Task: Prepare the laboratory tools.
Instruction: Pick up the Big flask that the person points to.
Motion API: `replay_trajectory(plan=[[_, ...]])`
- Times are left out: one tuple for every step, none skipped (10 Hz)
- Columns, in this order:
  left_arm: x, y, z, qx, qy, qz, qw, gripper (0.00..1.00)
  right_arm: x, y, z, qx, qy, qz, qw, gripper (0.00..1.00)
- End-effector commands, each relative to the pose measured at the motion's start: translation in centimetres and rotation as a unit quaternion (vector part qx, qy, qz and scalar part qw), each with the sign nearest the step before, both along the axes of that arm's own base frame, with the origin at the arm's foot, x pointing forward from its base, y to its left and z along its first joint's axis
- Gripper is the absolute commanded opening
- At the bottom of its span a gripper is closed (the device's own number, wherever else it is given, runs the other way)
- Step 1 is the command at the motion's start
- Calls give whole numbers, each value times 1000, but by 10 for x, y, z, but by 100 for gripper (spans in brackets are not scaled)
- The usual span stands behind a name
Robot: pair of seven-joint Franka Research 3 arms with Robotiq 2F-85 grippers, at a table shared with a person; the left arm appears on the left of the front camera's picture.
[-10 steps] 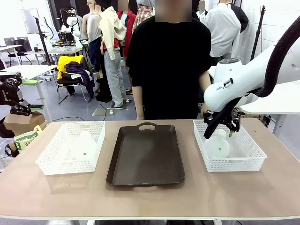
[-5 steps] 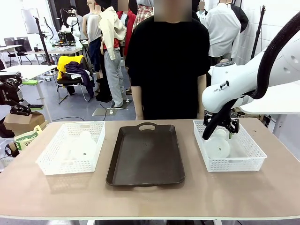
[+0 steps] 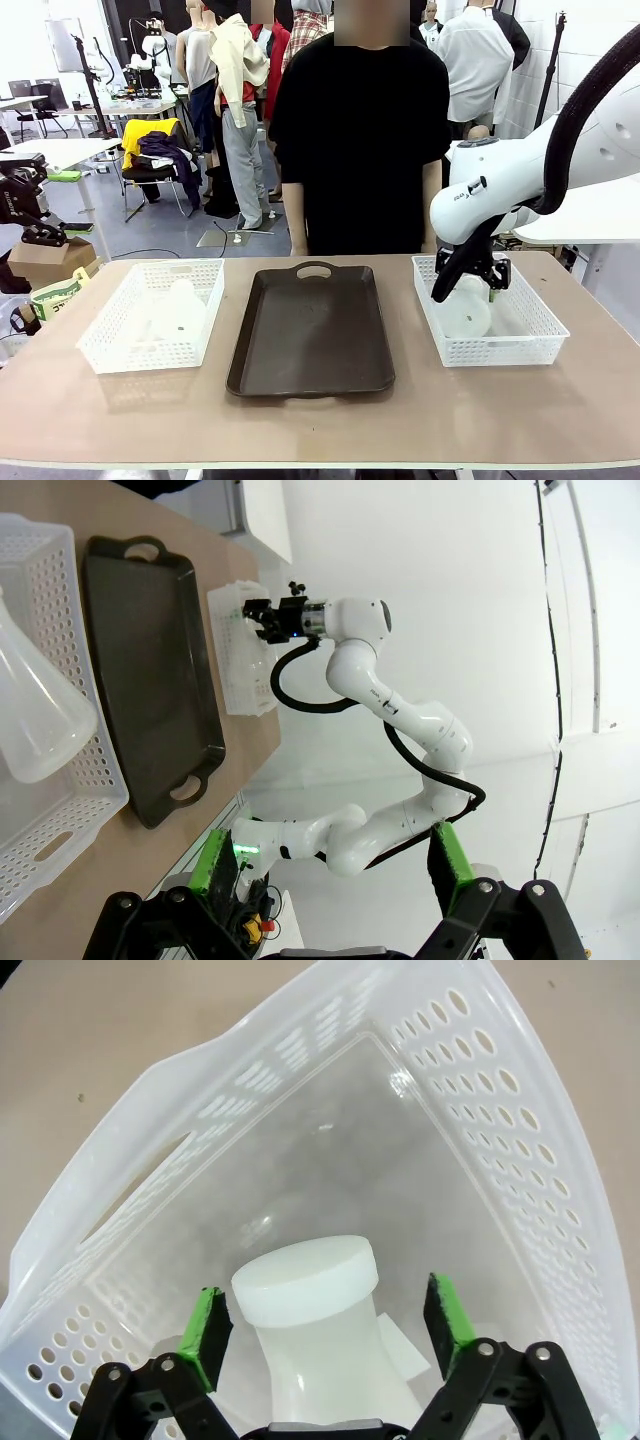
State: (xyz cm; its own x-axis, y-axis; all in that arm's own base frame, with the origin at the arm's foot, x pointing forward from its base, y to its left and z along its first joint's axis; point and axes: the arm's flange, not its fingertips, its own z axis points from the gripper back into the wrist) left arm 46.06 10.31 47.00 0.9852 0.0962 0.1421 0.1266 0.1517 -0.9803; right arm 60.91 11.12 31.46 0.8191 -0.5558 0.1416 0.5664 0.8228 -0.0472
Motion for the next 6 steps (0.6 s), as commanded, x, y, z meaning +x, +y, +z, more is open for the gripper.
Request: replay_trajectory(plan=[[-1,1,2,-1,-2,1,1000,100,5,4,2,0,4,-12,1000,81],[-1,1,2,-1,-2,1,1000,100,6,3,0,1,10,-12,1000,63],[-1,1,2,-1,-2,1,1000,100,6,2,-3,2,14,-14,1000,45],[-1,1,2,-1,-2,1,1000,100,5,1,-3,3,14,-16,1000,27],[-1,1,2,-1,-2,1,1000,100,5,0,-3,3,14,-17,1000,9],[-1,1,2,-1,-2,1,1000,100,5,-1,-3,6,17,-14,1000,0]])
